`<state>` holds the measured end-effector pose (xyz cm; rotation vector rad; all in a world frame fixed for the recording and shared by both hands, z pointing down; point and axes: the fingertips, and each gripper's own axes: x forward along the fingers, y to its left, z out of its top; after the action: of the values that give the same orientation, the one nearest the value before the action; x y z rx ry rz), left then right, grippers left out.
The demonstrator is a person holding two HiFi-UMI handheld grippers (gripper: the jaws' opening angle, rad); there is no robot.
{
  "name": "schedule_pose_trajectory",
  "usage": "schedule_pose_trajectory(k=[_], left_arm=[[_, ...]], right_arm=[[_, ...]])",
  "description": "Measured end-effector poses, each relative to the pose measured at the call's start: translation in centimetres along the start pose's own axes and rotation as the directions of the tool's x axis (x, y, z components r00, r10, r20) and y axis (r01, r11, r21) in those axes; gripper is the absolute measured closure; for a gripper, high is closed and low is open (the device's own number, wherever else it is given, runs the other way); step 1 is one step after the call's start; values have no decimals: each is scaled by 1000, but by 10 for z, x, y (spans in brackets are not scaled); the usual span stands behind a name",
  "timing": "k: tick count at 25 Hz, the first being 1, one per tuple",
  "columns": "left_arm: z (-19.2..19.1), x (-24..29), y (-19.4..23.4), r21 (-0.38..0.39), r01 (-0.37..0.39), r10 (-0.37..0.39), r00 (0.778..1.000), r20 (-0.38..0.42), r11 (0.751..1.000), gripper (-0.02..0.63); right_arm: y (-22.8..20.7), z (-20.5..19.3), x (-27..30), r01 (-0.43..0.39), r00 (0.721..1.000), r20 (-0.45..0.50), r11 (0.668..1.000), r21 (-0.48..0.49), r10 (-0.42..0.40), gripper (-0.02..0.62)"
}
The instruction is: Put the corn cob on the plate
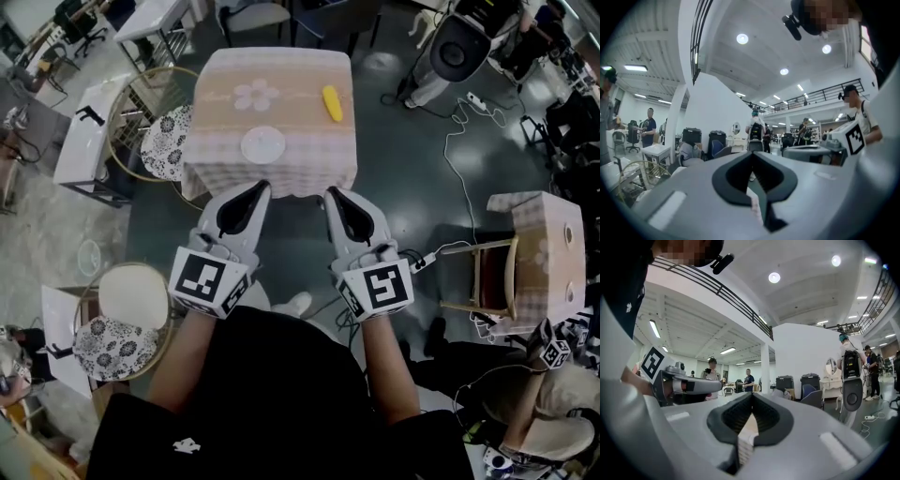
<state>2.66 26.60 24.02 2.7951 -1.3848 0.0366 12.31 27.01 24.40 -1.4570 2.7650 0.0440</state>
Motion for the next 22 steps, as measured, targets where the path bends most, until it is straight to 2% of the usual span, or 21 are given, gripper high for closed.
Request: schedule_pose_trajectory(k=[10, 22], left_arm=[[-2, 22, 18, -1, 19, -19, 1000, -22, 1000, 600], [-6, 52, 92, -11, 32, -32, 999, -27, 999, 600]], right_arm=[[-19, 1, 24, 20, 1000, -4, 1000, 7, -20, 594], [-27, 1, 99, 50, 999, -18, 999, -8, -50, 594]])
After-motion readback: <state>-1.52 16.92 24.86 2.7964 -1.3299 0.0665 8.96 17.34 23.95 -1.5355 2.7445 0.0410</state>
